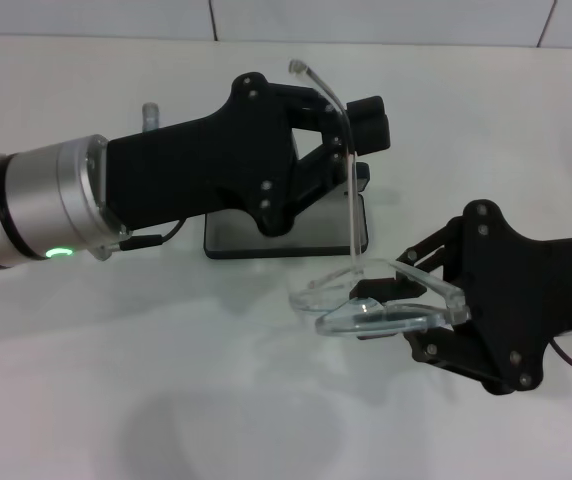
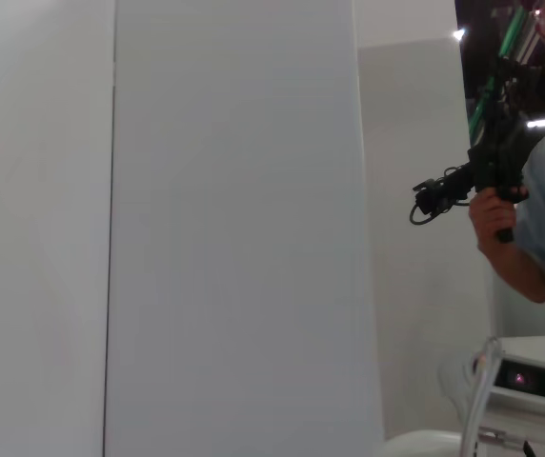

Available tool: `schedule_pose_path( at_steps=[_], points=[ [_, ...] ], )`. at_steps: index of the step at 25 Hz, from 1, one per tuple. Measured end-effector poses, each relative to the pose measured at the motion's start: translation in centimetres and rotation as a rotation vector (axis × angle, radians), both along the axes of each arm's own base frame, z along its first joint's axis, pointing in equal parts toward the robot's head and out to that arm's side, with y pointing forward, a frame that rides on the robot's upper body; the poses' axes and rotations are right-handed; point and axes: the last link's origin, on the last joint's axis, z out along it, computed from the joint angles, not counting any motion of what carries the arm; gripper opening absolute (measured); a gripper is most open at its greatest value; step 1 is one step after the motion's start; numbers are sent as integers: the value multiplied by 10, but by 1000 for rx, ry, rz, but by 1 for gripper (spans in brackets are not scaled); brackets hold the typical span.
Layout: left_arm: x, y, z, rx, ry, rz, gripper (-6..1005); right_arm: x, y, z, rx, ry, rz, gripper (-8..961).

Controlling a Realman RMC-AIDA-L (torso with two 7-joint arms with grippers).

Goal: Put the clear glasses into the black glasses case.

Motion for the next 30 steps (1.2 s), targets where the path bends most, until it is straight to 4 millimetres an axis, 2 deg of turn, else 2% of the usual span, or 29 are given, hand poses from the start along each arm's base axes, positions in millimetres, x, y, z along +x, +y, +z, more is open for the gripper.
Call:
schedule_pose_path(
  at_steps=[11,20,30],
  points=[
    [1,-9,1,-30,-23,-41,89,2,4,-1,18,-7,-26,104],
    [-5,-2,12,26,-48,7,88,0,-4,-1,-17,0,16,104],
    [-6,-7,9,1,-37,-8,86,2,2,4,22,15,-12,104]
  ],
)
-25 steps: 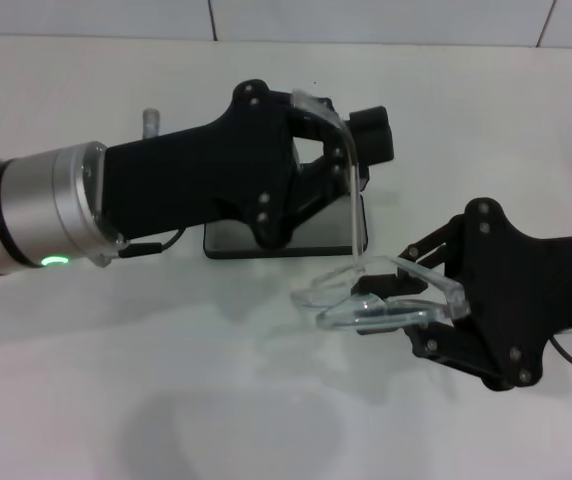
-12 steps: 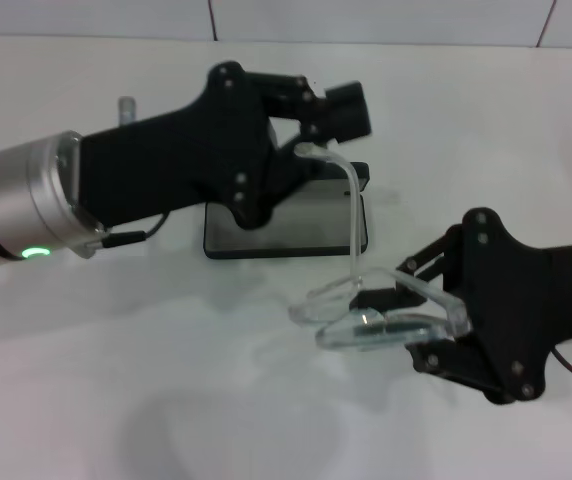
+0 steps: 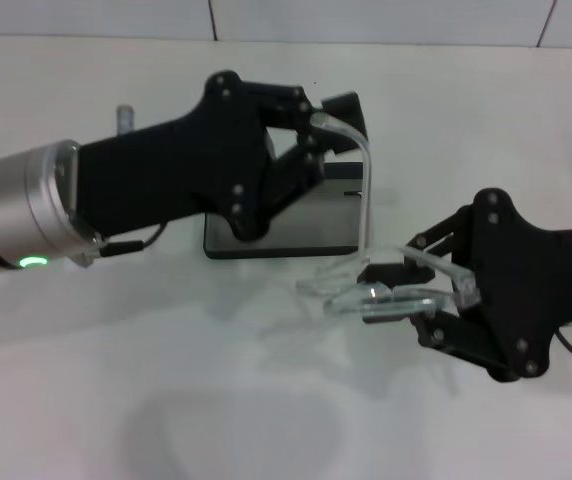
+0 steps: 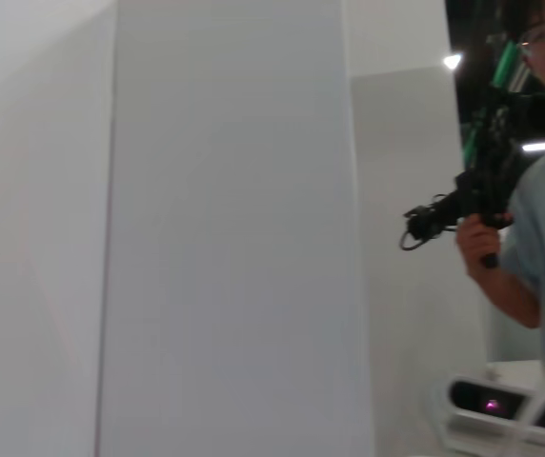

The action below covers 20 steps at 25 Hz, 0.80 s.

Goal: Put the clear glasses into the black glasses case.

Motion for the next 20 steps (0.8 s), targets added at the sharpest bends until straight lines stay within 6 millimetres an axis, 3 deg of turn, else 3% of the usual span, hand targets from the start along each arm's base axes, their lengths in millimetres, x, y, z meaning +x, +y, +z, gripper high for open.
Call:
schedule_pose_path(
  at_steps=[20],
  points=[
    [6,-11,-10,-54,30,-74,85,0,9,-3,31,-24,-39,105]
  ],
)
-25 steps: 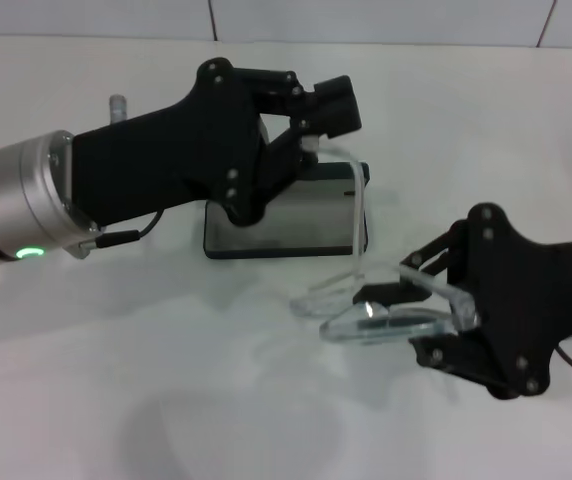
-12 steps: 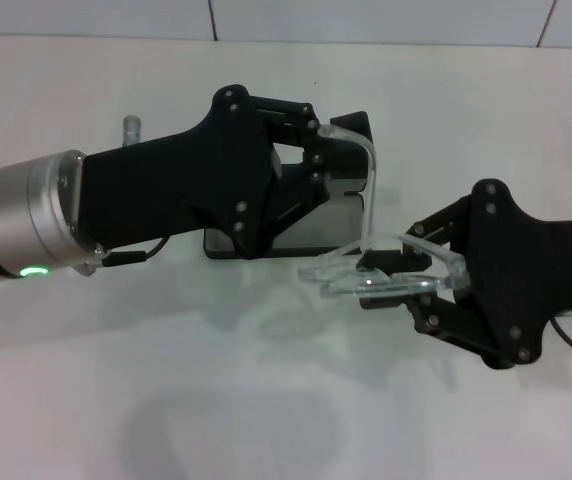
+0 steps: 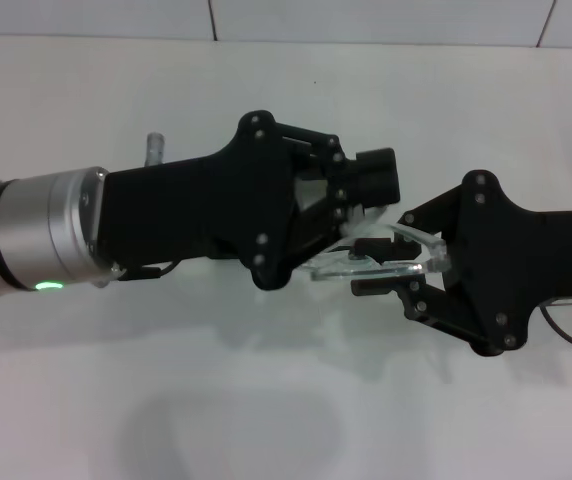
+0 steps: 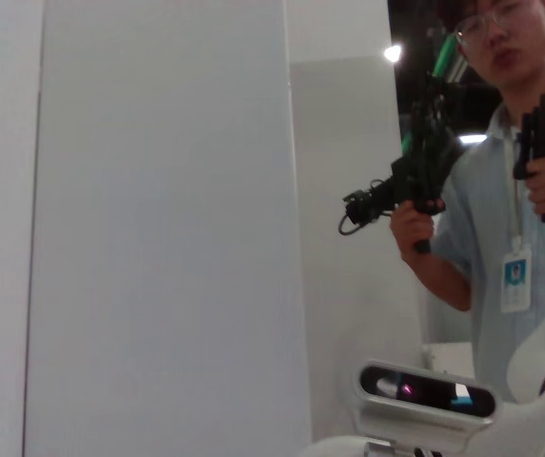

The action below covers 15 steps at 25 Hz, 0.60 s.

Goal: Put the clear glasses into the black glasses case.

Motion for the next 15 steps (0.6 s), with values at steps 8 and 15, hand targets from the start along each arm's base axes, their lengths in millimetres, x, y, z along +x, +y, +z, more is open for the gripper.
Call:
schedule_pose_path(
  at_steps=[8,15],
  points=[
    [1,-1,0,4,7,-8,85,0,1,-1,4,-3,-5,105],
    [-2,3,6,44,-13,10,85,0,2,-1,4,-7,-6,104]
  ],
)
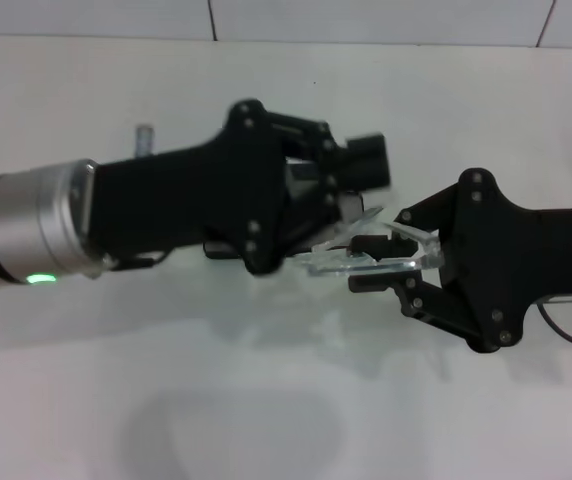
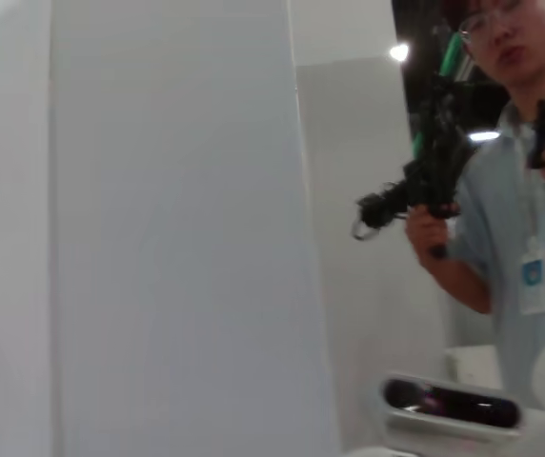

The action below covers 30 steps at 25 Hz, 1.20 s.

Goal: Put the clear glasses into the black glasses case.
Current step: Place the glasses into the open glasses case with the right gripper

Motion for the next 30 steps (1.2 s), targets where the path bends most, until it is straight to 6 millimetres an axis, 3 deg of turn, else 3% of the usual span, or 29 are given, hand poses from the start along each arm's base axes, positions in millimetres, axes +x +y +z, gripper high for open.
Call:
schedule_pose_path(
  at_steps=[4,10,14,19,23,27,30],
  points=[
    [-12,6,16,69,-29,68,85,1,3,0,-24,-18,-38,104],
    [-49,-4,35,140,-21,204,85,-3,30,20,-49,-139,-206,104],
    [-73,-19,36,129,48,274,85,-24,57,32,-74,-372,-362,104],
    [-96,-39,28,86,125,338,84,-75,91,35,-69,-774,-492,105],
    [-103,-49,20,63,143,364,84,-117,110,23,-58,-1043,-541,105],
    [-106,-53,17,47,143,380,84,-141,123,-7,-12,-1282,-555,105],
    [-106,-54,14,33,141,382,84,-152,127,-23,23,-1354,-534,105]
  ],
)
